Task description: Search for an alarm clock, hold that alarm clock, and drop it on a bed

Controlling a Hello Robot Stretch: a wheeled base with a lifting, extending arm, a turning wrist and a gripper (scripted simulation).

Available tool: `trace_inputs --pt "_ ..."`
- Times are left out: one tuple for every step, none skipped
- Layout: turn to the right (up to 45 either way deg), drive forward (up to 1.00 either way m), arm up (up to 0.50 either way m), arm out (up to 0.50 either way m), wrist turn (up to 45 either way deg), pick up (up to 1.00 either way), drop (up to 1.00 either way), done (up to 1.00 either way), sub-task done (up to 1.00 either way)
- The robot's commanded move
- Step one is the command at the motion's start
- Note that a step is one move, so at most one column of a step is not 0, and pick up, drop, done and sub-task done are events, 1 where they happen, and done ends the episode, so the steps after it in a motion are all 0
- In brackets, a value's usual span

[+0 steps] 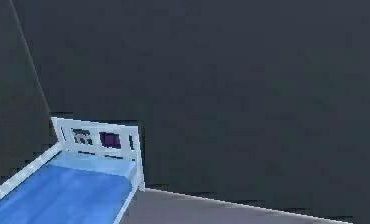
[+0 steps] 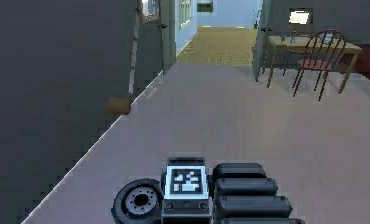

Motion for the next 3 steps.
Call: trace_inputs --pt "45.0 0.00 0.00 0.00 0.0 0.00 0.00 0.00 0.00" --pt "45.0 0.00 0.00 0.00 0.0 0.00 0.00 0.00 0.00" --pt "9.0 0.00 0.00 0.00 0.0 0.00 0.00 0.00 0.00"
